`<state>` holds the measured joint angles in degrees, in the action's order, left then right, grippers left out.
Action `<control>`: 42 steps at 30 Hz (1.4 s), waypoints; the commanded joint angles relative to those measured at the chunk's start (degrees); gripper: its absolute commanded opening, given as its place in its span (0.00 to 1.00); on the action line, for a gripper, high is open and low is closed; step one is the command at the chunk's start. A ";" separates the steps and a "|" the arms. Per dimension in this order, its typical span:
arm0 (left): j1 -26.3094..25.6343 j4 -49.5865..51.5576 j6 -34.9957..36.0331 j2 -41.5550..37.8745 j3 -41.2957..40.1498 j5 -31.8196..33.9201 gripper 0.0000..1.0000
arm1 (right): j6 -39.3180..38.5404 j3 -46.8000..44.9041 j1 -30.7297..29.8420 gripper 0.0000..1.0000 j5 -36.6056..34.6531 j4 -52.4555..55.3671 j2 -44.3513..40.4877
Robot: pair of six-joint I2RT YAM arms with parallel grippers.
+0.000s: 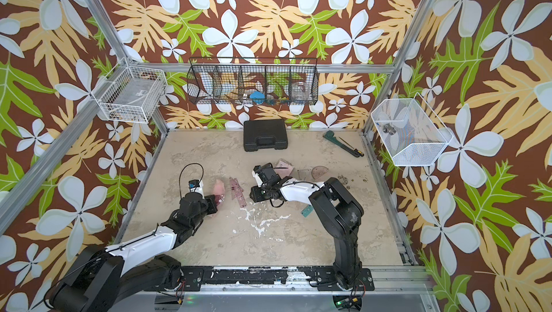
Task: Open the ruler set and take out the ruler
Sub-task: Move the ruler to the center of the board.
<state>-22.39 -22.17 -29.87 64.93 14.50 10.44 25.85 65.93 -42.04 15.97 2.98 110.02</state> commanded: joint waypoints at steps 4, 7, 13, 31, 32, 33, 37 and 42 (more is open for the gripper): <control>0.04 0.09 -0.38 -0.62 0.41 1.90 0.00 | -5.46 6.03 -3.50 0.43 -3.74 1.68 4.23; 0.03 0.72 -0.37 -1.02 0.49 2.93 0.00 | -5.95 10.80 -4.62 0.44 -8.91 4.90 7.61; 0.07 0.17 -0.28 -0.51 0.49 2.04 0.00 | -6.61 17.69 -4.76 0.45 -13.85 8.10 13.13; 0.07 -1.38 0.11 -1.12 -0.40 1.08 0.00 | -3.53 20.17 -3.96 0.00 -19.26 10.04 15.92; 0.04 -1.38 0.10 -1.13 -0.43 1.08 0.00 | -3.39 19.91 -3.71 0.00 -18.55 9.66 15.55; 0.01 -1.38 0.11 -1.09 -0.37 1.10 0.00 | -3.02 19.46 -3.27 0.00 -17.26 8.98 14.96; 0.02 -1.50 0.07 -1.21 -0.47 1.02 0.00 | -1.98 18.05 -1.88 0.00 -14.38 7.57 13.17; 0.07 -1.61 -0.01 -1.26 -0.59 0.88 0.00 | -1.32 16.56 0.17 0.00 -13.39 6.62 11.27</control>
<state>-22.39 -22.98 -29.89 63.77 14.20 11.66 23.62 82.65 -42.57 1.56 9.32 122.02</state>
